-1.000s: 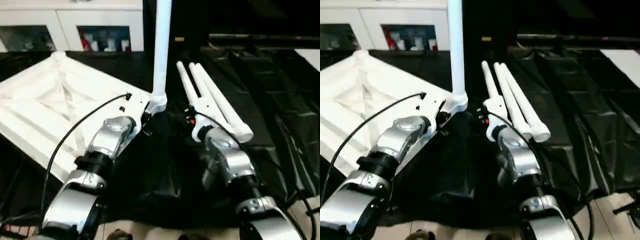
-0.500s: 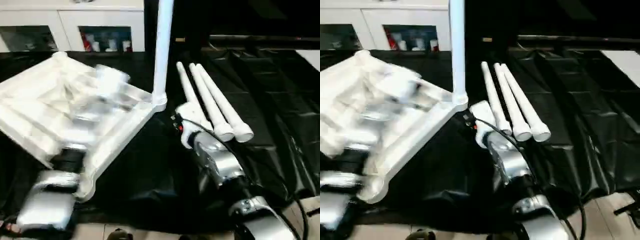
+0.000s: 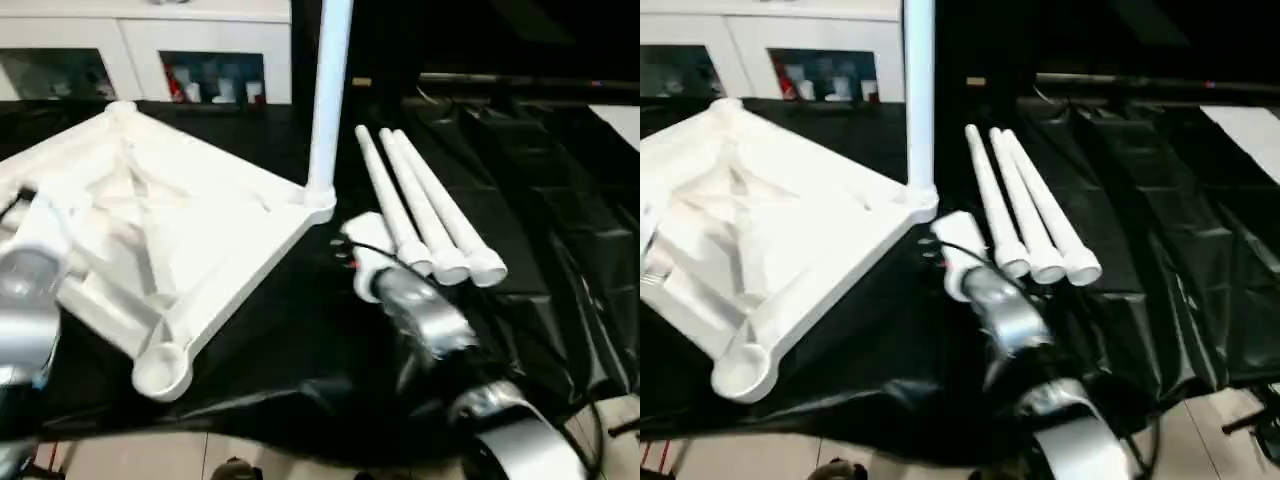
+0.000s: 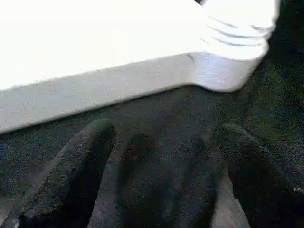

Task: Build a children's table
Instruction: Rotate table base

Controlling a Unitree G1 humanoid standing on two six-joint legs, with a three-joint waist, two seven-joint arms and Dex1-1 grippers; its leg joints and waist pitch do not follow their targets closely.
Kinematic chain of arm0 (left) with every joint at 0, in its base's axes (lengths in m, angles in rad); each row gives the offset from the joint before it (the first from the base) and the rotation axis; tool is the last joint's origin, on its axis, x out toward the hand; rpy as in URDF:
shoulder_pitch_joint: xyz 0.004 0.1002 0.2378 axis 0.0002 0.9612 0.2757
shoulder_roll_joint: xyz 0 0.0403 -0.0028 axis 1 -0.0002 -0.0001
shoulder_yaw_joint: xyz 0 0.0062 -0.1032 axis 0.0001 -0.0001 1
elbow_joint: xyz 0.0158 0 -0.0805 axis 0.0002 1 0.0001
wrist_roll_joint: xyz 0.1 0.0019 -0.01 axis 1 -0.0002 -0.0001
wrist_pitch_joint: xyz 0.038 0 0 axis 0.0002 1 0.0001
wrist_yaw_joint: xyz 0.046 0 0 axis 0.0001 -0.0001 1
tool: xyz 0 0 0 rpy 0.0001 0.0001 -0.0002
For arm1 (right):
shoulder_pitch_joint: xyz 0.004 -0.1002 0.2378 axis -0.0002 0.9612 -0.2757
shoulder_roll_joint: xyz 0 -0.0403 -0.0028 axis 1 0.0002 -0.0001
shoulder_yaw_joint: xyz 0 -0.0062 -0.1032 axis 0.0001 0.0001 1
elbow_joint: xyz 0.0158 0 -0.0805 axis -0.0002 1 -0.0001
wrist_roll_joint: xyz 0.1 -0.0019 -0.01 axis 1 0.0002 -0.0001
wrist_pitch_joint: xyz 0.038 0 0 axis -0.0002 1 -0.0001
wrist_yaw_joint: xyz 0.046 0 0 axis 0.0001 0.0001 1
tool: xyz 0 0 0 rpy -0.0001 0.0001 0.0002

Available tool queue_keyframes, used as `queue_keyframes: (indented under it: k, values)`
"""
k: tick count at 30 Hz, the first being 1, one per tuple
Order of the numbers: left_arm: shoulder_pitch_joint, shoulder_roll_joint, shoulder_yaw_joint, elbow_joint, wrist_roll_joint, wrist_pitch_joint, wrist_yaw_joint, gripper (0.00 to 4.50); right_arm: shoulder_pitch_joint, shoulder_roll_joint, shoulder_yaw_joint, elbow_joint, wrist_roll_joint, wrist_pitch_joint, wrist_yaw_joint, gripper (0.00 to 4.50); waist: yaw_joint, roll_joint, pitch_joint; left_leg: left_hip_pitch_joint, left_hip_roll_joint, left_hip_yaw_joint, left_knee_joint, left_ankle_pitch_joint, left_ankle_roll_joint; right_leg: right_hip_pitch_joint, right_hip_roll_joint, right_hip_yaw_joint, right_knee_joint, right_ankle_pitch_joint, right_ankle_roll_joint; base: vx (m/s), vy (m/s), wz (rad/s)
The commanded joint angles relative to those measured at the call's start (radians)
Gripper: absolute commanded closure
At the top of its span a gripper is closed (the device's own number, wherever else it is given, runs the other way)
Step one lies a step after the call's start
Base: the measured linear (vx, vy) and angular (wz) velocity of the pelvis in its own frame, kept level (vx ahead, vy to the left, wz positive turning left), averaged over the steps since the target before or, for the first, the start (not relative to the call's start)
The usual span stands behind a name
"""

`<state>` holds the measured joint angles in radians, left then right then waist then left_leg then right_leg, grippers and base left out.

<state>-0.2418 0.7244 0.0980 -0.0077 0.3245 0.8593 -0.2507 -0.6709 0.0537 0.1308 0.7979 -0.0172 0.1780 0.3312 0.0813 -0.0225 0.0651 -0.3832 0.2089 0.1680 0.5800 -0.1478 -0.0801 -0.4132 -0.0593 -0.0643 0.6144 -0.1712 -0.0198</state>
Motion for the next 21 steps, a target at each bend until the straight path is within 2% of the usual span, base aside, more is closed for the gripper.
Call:
queue_keyframes:
  k: [1,2,4,5,7,8,9,11,12,15,21]
  values:
    - [0.017,0.027,-0.019,-0.044,0.023,0.068,-0.018,3.56,-0.015,-0.007,0.003,0.026,-0.015,-0.014,-0.006,0.58,-0.007,0.03,-0.069,0.031,0.02,-0.01,-0.072,-0.372,-0.049,0.031,-0.064,0.045,-0.069,-0.275,-0.16,0.0,0.0,0.0]
    - [0.034,0.05,-0.042,-0.063,0.028,0.099,-0.046,3.56,-0.021,-0.005,0.003,0.037,-0.014,-0.017,-0.006,0.58,-0.006,0.026,-0.069,0.034,0.02,-0.009,-0.07,-0.366,-0.048,0.029,-0.065,0.047,-0.07,-0.27,-0.158,0.0,0.0,0.0]
    - [0.059,0.074,-0.071,-0.1,0.021,0.155,-0.096,3.56,-0.03,-0.002,0.001,0.052,-0.012,-0.022,-0.002,0.58,-0.006,0.027,-0.067,0.033,0.019,-0.007,-0.07,-0.371,-0.047,0.028,-0.063,0.048,-0.074,-0.273,-0.157,0.0,0.0,0.0]
    - [0.09,0.104,-0.111,-0.143,0.007,0.221,-0.153,3.56,-0.038,0.001,0.003,0.071,-0.015,-0.031,0.003,0.58,-0.002,0.031,-0.069,0.035,0.02,-0.01,-0.071,-0.378,-0.055,0.027,-0.064,0.047,-0.071,-0.27,-0.158,0.0,0.0,0.0]
    - [0.098,0.109,-0.117,-0.158,0.008,0.242,-0.169,3.56,-0.043,0.002,0.003,0.083,-0.017,-0.037,0.005,0.58,-0.003,0.028,-0.069,0.034,0.019,-0.01,-0.072,-0.39,-0.059,0.027,-0.063,0.047,-0.072,-0.27,-0.16,0.0,0.0,0.0]
    - [0.099,0.114,-0.121,-0.167,0.013,0.259,-0.173,3.56,-0.049,0.001,0.003,0.096,-0.019,-0.044,0.006,0.58,-0.003,0.032,-0.068,0.034,0.017,-0.01,-0.071,-0.396,-0.061,0.027,-0.063,0.048,-0.072,-0.27,-0.16,0.0,0.0,0.0]
    - [0.1,0.125,-0.125,-0.175,0.014,0.276,-0.174,3.56,-0.055,0.0,0.003,0.11,-0.019,-0.051,0.007,0.58,-0.005,0.029,-0.069,0.03,0.017,-0.011,-0.072,-0.39,-0.063,0.032,-0.062,0.047,-0.069,-0.261,-0.159,0.0,0.0,0.0]
    - [0.106,0.142,-0.132,-0.189,-0.007,0.291,-0.194,3.56,-0.062,-0.001,0.003,0.125,-0.019,-0.058,0.008,0.58,-0.005,0.028,-0.069,0.03,0.015,-0.011,-0.07,-0.393,-0.061,0.032,-0.064,0.047,-0.072,-0.271,-0.158,0.0,0.0,0.0]
    - [0.111,0.137,-0.132,-0.228,-0.063,0.321,-0.239,3.56,-0.068,-0.001,0.001,0.136,-0.018,-0.064,0.01,0.58,-0.006,0.024,-0.069,0.031,0.015,-0.011,-0.07,-0.394,-0.061,0.032,-0.065,0.047,-0.072,-0.277,-0.159,0.0,0.0,0.0]
    - [0.127,0.115,-0.158,-0.353,-0.18,0.357,-0.363,3.56,-0.083,0.0,-0.007,0.167,-0.011,-0.079,0.023,0.58,-0.003,0.027,-0.071,0.031,0.017,-0.011,-0.069,-0.38,-0.064,0.032,-0.064,0.046,-0.067,-0.252,-0.176,0.0,0.0,0.0]
    - [0.112,0.084,-0.217,-0.479,-0.302,0.336,-0.506,3.56,-0.103,0.004,-0.011,0.207,-0.007,-0.109,0.048,0.58,-0.004,0.026,-0.068,0.03,0.016,-0.01,-0.069,-0.406,-0.068,0.033,-0.063,0.046,-0.069,-0.274,-0.168,0.0,0.0,0.0]
